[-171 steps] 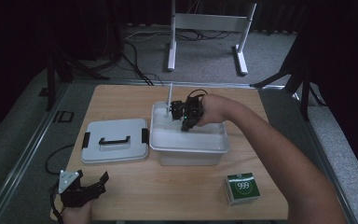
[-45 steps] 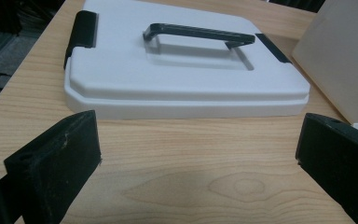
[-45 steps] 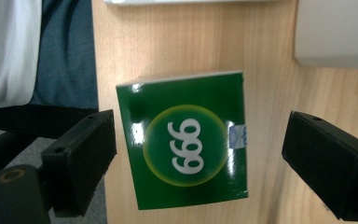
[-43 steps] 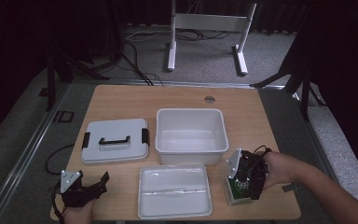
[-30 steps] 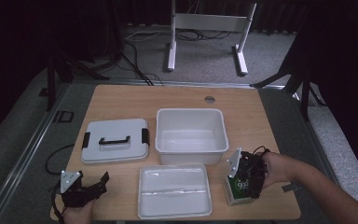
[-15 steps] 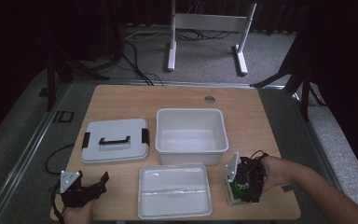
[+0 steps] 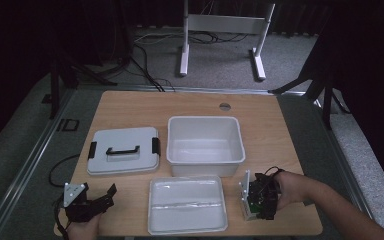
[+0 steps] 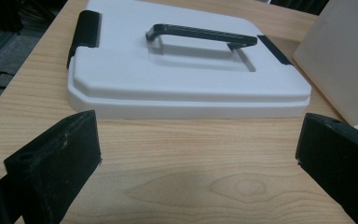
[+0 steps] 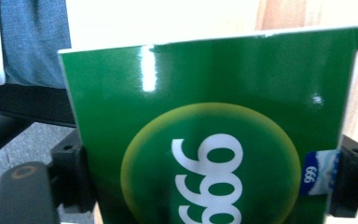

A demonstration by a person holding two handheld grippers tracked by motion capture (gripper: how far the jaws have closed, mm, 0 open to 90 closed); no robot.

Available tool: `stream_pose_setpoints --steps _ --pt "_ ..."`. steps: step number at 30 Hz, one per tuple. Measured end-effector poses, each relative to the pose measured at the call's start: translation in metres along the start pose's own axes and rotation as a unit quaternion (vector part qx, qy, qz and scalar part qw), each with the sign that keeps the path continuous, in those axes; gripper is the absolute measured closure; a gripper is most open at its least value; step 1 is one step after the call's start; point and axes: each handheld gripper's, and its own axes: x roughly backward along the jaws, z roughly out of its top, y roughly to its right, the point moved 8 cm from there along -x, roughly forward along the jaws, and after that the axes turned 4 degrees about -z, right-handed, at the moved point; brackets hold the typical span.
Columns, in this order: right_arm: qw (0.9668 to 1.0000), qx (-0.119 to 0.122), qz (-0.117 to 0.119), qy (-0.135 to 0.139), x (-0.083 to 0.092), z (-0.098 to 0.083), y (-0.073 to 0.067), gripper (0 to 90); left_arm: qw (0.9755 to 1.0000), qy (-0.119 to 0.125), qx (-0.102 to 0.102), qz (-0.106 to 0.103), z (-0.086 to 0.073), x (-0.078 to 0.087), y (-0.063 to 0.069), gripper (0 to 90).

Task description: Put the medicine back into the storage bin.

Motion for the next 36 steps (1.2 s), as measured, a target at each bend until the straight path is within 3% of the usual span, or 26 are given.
stream_pose_setpoints --steps 4,6,10,15,21,26,28,32,36 --pt "0.9999 -0.009 0.000 -0.011 0.007 0.000 0.002 14.5 1.0000 0.001 0.001 -0.001 0.000 0.000 0.000 0.2" --pt "0.9999 -0.015 -0.003 -0.004 0.016 0.001 0.004 14.6 1.0000 0.001 0.001 0.000 0.000 0.000 0.000 0.2" --pt "0.9992 -0.037 -0.007 0.010 0.048 0.004 0.011 14.5 1.0000 0.001 0.000 -0.001 0.001 0.000 0.000 0.2" --pt "0.9987 -0.042 -0.027 0.004 0.088 0.007 0.021 14.5 1.0000 0.003 0.001 -0.002 0.001 0.001 0.000 0.2" --pt "0.9980 -0.054 -0.033 0.007 0.131 0.011 0.038 14.5 1.0000 0.003 0.004 -0.004 0.001 0.001 0.000 0.2" --pt "0.9974 -0.060 -0.038 0.011 0.155 0.017 0.050 14.6 1.0000 0.004 0.004 -0.006 0.001 0.001 0.001 0.2" --pt "0.9971 -0.061 -0.043 0.015 0.172 0.025 0.062 14.6 1.0000 0.004 0.005 -0.007 0.002 0.001 0.001 0.2" --pt "0.9965 -0.063 -0.053 0.011 0.182 0.036 0.080 14.5 0.9999 0.005 0.006 -0.008 0.002 0.002 0.000 0.2" --pt "0.9966 -0.059 -0.056 0.008 0.179 0.051 0.097 14.6 0.9999 0.003 0.003 -0.011 0.001 0.002 0.001 0.2"
